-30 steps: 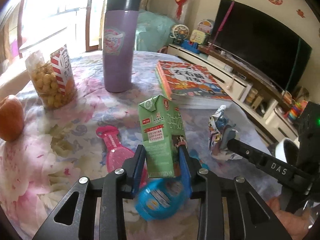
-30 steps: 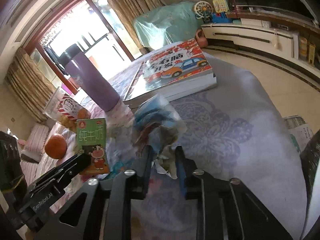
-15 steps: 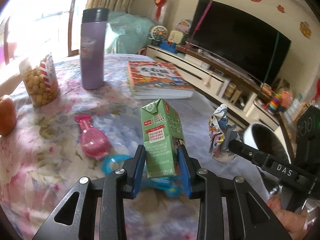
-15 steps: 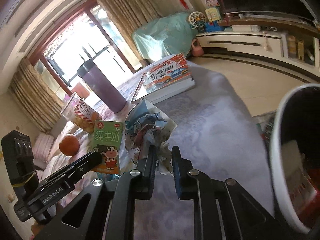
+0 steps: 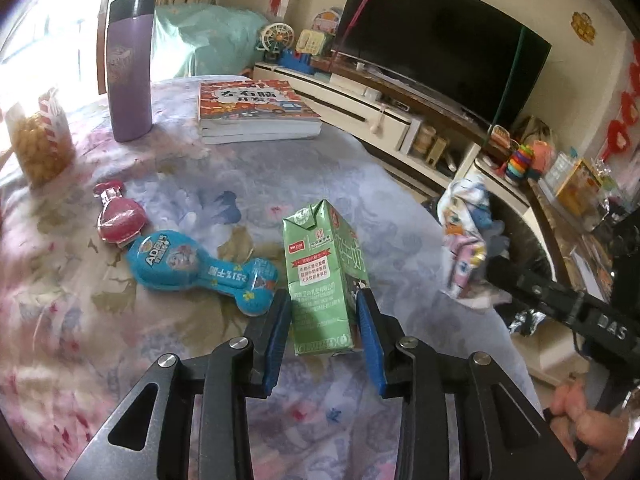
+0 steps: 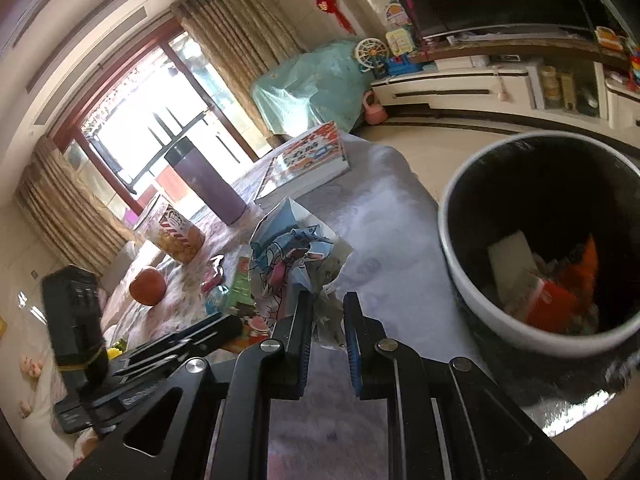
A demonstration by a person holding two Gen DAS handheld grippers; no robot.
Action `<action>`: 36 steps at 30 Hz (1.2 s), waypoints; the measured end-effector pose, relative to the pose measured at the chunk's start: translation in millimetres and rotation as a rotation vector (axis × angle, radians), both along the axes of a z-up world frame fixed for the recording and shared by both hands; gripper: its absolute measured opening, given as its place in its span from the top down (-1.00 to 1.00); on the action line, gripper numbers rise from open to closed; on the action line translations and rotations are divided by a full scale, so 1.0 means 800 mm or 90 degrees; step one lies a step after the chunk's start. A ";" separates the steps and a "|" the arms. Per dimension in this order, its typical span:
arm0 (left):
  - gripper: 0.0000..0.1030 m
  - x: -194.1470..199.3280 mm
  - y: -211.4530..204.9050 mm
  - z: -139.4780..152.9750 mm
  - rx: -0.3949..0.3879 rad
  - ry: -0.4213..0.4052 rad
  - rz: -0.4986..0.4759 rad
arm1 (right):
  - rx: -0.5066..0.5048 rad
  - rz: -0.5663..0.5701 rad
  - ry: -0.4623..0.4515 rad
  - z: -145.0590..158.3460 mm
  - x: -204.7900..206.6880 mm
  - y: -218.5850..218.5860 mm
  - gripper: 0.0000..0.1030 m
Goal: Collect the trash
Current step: 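Carry the green carton and printed wrapper with both tools over the bin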
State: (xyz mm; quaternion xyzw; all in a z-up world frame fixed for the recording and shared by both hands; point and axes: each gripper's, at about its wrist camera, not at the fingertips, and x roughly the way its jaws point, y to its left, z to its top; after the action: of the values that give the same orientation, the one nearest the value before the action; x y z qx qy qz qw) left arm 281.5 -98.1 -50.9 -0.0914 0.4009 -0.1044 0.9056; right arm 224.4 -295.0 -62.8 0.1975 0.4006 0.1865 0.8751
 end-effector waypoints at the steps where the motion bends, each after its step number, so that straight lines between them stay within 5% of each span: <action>1: 0.29 0.001 0.000 0.001 -0.002 0.001 0.002 | 0.000 -0.004 0.001 -0.001 -0.003 -0.003 0.70; 2: 0.13 0.003 -0.001 0.001 -0.002 0.006 0.004 | 0.001 -0.009 0.002 -0.002 -0.006 -0.006 0.70; 6: -0.01 0.007 -0.013 -0.006 0.006 0.016 0.008 | 0.008 -0.023 0.009 -0.006 -0.017 -0.018 0.70; 9: 0.11 0.007 -0.027 -0.014 0.004 0.019 -0.009 | 0.010 -0.028 0.007 -0.005 -0.023 -0.025 0.70; 10: 0.36 0.007 -0.030 -0.015 0.000 0.018 -0.018 | 0.010 -0.030 0.005 -0.004 -0.026 -0.026 0.70; 36: 0.38 -0.021 -0.101 0.017 0.048 -0.015 -0.101 | 0.017 -0.097 -0.022 0.011 -0.066 -0.080 0.70</action>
State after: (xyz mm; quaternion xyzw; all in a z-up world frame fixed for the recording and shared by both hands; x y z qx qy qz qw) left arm 265.0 -178.6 -37.3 -0.0237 0.3995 -0.1616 0.9021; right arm 171.6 -358.7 -54.1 0.2357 0.3670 0.1283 0.8907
